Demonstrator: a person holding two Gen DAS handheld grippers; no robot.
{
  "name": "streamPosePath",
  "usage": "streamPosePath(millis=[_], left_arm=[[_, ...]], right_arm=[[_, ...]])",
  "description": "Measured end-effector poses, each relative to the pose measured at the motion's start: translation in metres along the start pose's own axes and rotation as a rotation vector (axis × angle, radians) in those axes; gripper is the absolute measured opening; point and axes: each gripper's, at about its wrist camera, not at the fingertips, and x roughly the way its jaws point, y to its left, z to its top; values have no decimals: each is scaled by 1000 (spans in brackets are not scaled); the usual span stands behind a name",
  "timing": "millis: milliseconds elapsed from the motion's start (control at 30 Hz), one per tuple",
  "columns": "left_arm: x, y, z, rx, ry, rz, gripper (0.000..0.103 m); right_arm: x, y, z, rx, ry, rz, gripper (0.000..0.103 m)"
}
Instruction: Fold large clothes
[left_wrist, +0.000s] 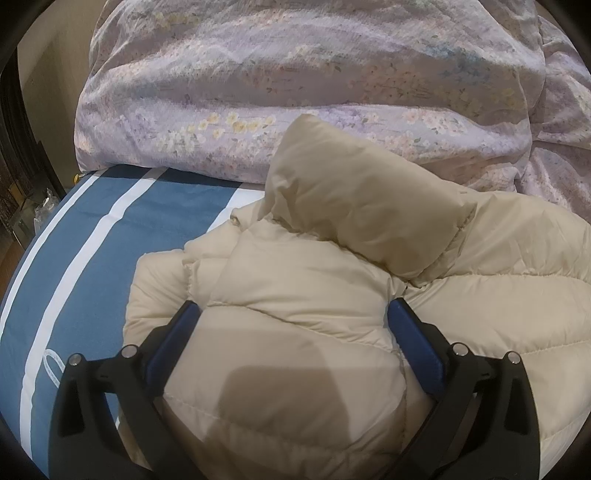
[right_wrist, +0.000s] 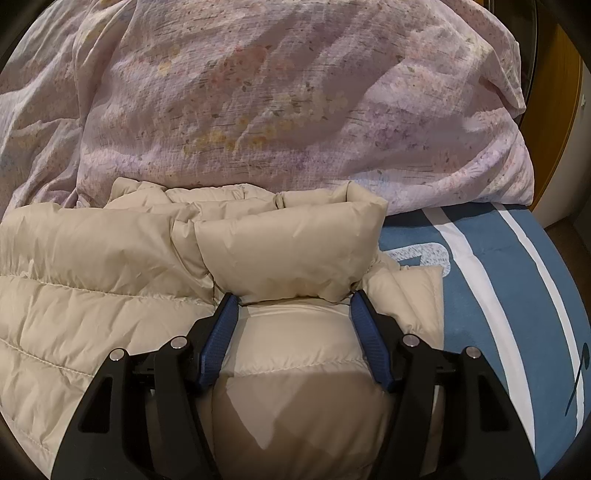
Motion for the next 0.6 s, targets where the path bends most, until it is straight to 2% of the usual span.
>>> streamPosePath(millis=[600], left_arm=[[6,-1,-1,2,14,0,101]], right_arm=[[2,-5,1,5,11,-4,67]])
